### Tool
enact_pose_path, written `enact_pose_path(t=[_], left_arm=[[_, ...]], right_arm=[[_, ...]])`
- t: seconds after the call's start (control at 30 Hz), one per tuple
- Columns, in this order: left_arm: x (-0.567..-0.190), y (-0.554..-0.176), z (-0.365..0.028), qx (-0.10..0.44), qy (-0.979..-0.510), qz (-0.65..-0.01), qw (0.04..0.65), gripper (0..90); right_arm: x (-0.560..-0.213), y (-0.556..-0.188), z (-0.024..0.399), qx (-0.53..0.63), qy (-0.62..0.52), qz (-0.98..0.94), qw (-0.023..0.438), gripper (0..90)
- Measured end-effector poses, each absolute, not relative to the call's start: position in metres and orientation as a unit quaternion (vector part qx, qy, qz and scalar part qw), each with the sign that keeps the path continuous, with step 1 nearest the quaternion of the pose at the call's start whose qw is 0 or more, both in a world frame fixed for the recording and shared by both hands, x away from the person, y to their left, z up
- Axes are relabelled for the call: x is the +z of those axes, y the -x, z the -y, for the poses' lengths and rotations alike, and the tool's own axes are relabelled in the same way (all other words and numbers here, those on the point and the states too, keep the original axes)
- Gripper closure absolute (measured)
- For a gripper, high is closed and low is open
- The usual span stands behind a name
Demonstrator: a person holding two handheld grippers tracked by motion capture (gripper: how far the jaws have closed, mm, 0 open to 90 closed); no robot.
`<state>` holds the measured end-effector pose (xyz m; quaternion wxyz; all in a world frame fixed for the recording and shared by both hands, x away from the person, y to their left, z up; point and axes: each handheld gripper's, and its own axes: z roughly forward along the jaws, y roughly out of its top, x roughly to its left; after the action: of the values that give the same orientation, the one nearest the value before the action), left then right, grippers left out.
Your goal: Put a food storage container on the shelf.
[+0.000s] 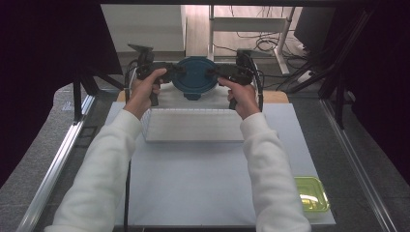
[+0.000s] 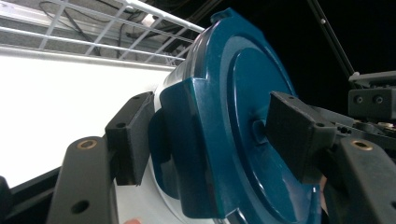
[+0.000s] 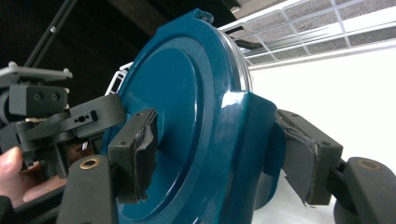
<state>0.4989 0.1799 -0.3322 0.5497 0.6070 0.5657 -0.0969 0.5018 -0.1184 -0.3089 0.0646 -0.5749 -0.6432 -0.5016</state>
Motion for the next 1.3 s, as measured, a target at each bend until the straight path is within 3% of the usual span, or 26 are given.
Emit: enact_pose_path(t=[0.2, 0.37, 0.43, 0.5, 0.63, 1.0, 1.13, 1.3], left_arm=[[-0.337, -0.502, -0.177, -0.093, -0.601, -0.569, 0.554, 34.1], [-0.339, -0.501, -0.177, -0.084, -0.598, -0.563, 0.563, 33.4], [-0.338, -0.499, -0.175, -0.060, -0.607, -0.565, 0.556, 26.1], [-0.338, -0.497, -0.175, -0.054, -0.609, -0.563, 0.556, 16.8], [-0.331, -0.485, -0.178, -0.013, -0.613, -0.556, 0.561, 13.1], [-0.328, -0.434, -0.192, 0.009, -0.630, -0.524, 0.573, 14.0], [-0.332, -0.409, -0.192, 0.020, -0.657, -0.502, 0.563, 15.8], [-0.342, -0.371, -0.192, 0.044, -0.681, -0.478, 0.553, 18.5]], right_arm=[[-0.319, -0.507, 0.122, -0.509, 0.587, 0.624, 0.082, 31.4], [-0.318, -0.506, 0.119, -0.511, 0.587, 0.624, 0.064, 26.8], [-0.315, -0.503, 0.116, -0.508, 0.591, 0.625, 0.033, 18.1], [-0.313, -0.500, 0.114, -0.515, 0.581, 0.629, 0.033, 14.5], [-0.307, -0.490, 0.115, -0.524, 0.570, 0.633, 0.014, 8.6], [-0.295, -0.444, 0.128, -0.540, 0.542, 0.643, -0.037, 8.0], [-0.299, -0.423, 0.135, -0.532, 0.523, 0.664, -0.056, 10.3], [-0.313, -0.393, 0.144, -0.552, 0.500, 0.666, -0.040, 15.5]])
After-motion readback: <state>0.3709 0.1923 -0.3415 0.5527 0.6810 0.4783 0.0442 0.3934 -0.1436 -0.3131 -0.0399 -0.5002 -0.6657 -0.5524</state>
